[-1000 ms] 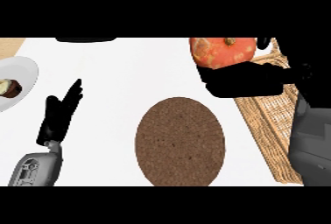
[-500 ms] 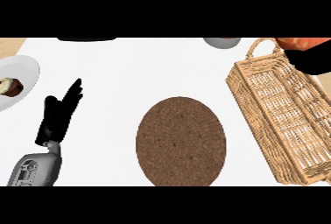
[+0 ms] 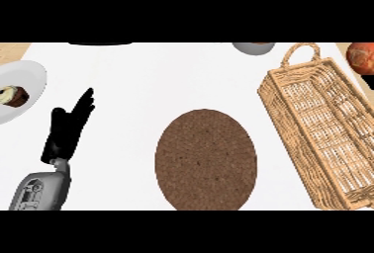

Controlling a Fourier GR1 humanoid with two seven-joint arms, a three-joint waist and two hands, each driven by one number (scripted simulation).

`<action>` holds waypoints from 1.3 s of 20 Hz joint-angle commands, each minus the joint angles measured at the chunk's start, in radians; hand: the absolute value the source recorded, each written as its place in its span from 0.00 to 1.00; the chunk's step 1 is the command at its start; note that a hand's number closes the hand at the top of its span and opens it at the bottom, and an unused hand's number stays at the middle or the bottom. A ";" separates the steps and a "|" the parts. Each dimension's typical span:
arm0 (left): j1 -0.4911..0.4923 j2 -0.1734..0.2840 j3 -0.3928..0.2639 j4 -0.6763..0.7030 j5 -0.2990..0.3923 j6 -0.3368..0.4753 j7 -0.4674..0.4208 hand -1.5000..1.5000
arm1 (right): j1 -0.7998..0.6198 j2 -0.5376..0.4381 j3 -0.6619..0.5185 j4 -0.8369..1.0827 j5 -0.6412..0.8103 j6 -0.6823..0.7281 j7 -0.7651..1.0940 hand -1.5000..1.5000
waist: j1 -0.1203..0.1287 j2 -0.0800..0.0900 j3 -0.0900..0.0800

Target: Pick the squash from the placemat and place it in the basket

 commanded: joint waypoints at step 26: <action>0.011 0.020 0.027 0.007 0.010 -0.038 -0.016 0.50 | 0.202 0.169 -0.304 0.228 -0.054 -0.476 -0.360 0.00 | 0.005 0.002 0.000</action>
